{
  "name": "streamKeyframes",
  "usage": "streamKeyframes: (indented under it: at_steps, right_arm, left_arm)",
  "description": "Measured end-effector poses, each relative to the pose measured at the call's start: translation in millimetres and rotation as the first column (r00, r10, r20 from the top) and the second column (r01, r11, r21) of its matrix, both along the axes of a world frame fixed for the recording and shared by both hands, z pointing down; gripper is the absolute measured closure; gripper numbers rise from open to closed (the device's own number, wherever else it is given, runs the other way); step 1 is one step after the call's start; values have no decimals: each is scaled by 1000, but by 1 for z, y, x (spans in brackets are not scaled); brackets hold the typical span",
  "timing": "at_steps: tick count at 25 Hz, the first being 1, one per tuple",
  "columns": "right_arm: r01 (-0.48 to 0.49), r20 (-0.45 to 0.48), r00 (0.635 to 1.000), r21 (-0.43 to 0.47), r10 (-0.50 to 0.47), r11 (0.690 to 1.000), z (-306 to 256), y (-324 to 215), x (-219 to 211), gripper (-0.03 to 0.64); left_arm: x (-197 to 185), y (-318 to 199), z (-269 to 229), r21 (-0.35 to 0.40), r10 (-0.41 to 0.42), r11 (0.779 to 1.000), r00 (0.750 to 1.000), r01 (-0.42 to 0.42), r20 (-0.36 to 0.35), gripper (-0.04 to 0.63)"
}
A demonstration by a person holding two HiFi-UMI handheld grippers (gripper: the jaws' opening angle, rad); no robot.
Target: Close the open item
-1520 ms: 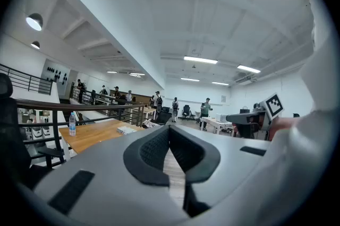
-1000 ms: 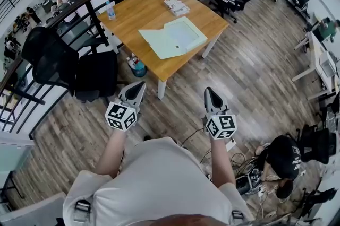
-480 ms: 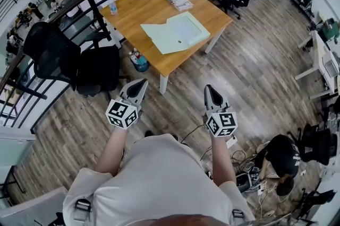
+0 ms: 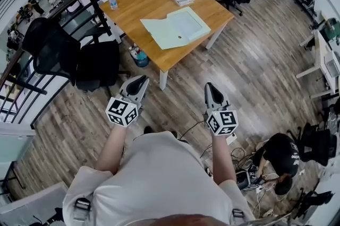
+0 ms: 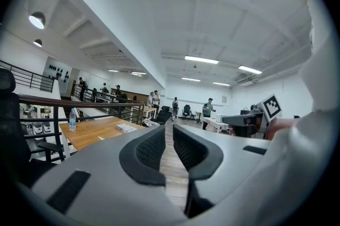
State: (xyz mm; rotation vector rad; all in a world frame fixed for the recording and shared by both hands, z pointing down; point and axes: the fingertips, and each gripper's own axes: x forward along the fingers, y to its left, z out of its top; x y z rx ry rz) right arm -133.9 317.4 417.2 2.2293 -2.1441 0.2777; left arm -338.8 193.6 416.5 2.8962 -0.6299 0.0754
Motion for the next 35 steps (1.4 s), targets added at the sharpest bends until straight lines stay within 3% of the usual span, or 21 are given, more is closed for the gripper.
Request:
streamKeyframes:
  at_steps: [16,35]
  right_arm:
    - [48,4,999,-8,-48,999,9,5,27,614]
    - [66,30,997,-40,-65,997,26,5,63,614]
  left_arm:
    - [20,13,10,-9,-53,999,998,54,21,492]
    - [52,25,29,-45,-76,996,996,79,46,497]
